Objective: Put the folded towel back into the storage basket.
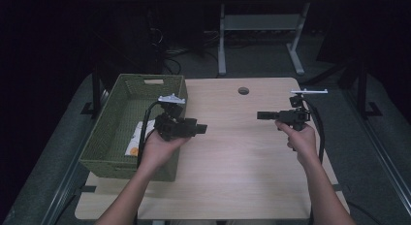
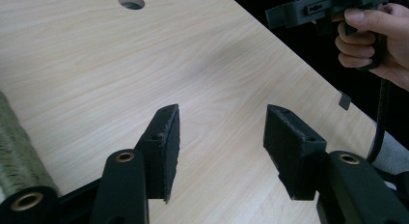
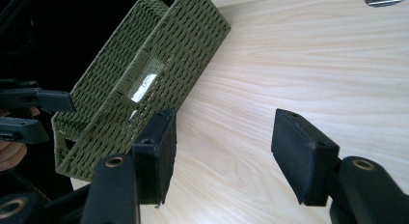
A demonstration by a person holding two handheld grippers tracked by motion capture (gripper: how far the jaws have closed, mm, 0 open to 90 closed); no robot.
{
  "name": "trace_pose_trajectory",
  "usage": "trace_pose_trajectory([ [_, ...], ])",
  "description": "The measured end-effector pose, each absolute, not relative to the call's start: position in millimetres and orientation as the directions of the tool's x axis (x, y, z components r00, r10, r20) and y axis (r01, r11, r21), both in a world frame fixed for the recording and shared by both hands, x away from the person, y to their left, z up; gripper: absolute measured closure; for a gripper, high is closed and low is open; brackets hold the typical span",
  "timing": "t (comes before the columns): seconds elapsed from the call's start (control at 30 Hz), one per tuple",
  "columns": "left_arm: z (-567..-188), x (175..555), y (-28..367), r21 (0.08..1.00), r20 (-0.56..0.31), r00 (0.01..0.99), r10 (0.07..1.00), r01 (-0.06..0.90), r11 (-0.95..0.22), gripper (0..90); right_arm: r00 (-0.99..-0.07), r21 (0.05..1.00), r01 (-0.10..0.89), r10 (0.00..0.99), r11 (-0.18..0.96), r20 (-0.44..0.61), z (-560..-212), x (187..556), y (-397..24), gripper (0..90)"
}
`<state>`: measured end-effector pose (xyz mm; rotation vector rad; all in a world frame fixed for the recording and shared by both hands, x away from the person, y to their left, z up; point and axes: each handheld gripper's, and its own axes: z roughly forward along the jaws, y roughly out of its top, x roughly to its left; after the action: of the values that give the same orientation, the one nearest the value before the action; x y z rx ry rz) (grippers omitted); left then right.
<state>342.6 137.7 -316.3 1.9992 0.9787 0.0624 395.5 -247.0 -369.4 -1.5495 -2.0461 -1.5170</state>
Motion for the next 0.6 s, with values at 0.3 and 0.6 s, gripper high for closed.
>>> trace_pose_trajectory([
  [0.3, -326.4, 337.9, 121.2, 0.726, -0.319, 0.703, 0.635, 0.612, -0.313, 44.7, -0.424, 0.605, 0.792, 0.635, -0.086, 0.646, -376.1, 385.3, -266.3, 40.0],
  [0.6, -332.0, 332.6, 111.9, 0.729, -0.338, 0.71, 0.618, 0.613, -0.305, 42.6, -0.4, 0.598, 0.794, 0.643, -0.113, 0.653, -384.9, 375.6, -284.2, 39.8],
])
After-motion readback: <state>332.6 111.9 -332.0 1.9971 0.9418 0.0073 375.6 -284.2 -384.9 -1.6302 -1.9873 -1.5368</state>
